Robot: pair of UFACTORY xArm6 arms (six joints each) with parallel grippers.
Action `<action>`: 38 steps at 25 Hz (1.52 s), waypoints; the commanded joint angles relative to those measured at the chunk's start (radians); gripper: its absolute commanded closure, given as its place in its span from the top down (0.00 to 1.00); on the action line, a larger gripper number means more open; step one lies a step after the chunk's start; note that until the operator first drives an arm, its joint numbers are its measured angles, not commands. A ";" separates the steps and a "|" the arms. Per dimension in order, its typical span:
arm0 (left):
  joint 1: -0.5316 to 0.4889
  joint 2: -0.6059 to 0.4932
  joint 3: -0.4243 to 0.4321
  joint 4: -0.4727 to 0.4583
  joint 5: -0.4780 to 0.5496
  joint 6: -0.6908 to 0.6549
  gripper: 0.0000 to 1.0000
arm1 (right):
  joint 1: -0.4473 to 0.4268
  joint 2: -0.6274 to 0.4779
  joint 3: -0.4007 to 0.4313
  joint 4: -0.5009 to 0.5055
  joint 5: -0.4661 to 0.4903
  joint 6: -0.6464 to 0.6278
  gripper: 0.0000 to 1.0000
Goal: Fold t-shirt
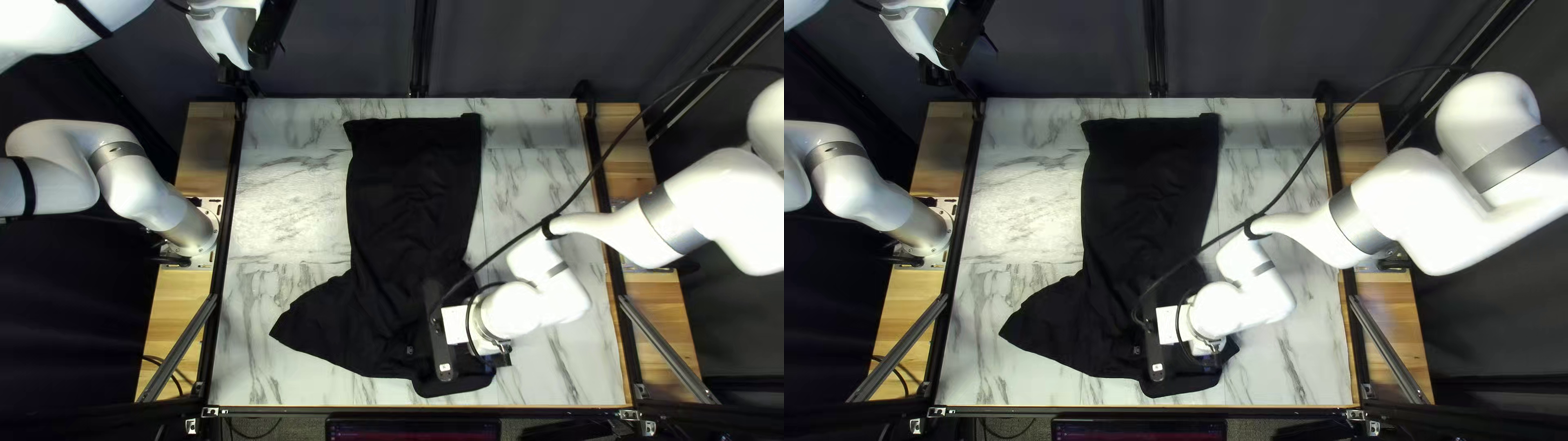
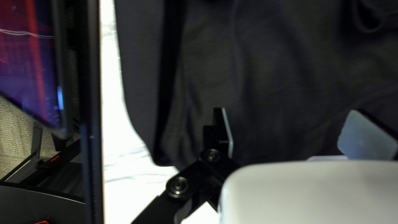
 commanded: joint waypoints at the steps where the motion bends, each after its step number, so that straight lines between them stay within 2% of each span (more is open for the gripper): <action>1: 0.000 0.000 0.000 0.000 0.000 0.000 1.00 | -0.145 -0.126 0.062 0.051 0.052 -0.205 1.00; 2: 0.000 0.000 0.000 0.000 0.000 0.000 1.00 | -0.211 -0.154 0.071 0.075 0.073 -0.292 1.00; 5: 0.000 0.000 0.000 0.000 0.000 0.000 1.00 | -0.346 -0.182 0.063 0.116 0.125 -0.437 1.00; 8: 0.000 0.000 0.000 0.000 0.000 0.000 1.00 | -0.435 -0.185 0.036 0.126 0.182 -0.442 1.00; 11: 0.000 0.000 0.000 0.000 0.000 0.000 1.00 | -0.533 -0.204 0.022 0.142 0.238 -0.337 1.00; 13: 0.000 0.000 0.000 0.000 0.000 0.000 1.00 | -0.531 -0.220 0.031 0.149 0.238 -0.233 1.00; 23: 0.000 0.000 0.000 0.000 0.000 0.000 1.00 | -0.531 -0.220 0.031 0.149 0.238 -0.233 1.00; 25: 0.000 0.000 0.000 0.000 0.000 0.000 1.00 | -0.495 -0.179 0.012 0.191 0.219 -0.302 1.00; 26: 0.000 0.000 0.000 0.000 0.000 0.000 1.00 | -0.479 -0.142 -0.017 0.194 0.212 -0.288 1.00; 28: 0.000 0.000 0.000 0.000 0.000 0.000 1.00 | -0.462 -0.025 -0.123 0.166 0.217 -0.167 1.00; 29: 0.000 0.000 0.000 0.000 0.000 0.000 1.00 | -0.460 0.043 -0.194 0.117 0.236 -0.026 1.00; 31: 0.000 0.000 0.000 0.000 0.000 0.000 1.00 | -0.458 0.111 -0.268 0.042 0.264 0.167 1.00; 32: 0.000 0.000 0.000 0.000 0.000 0.000 1.00 | -0.458 0.155 -0.316 -0.023 0.293 0.319 1.00; 33: 0.000 0.000 0.000 0.000 0.000 0.000 1.00 | -0.456 0.170 -0.335 -0.049 0.308 0.382 1.00; 35: 0.000 0.000 0.000 0.000 0.000 0.000 1.00 | -0.470 0.230 -0.403 -0.144 0.364 0.594 1.00; 38: 0.000 0.000 0.000 0.000 0.000 0.000 1.00 | -0.492 0.259 -0.433 -0.227 0.426 0.794 1.00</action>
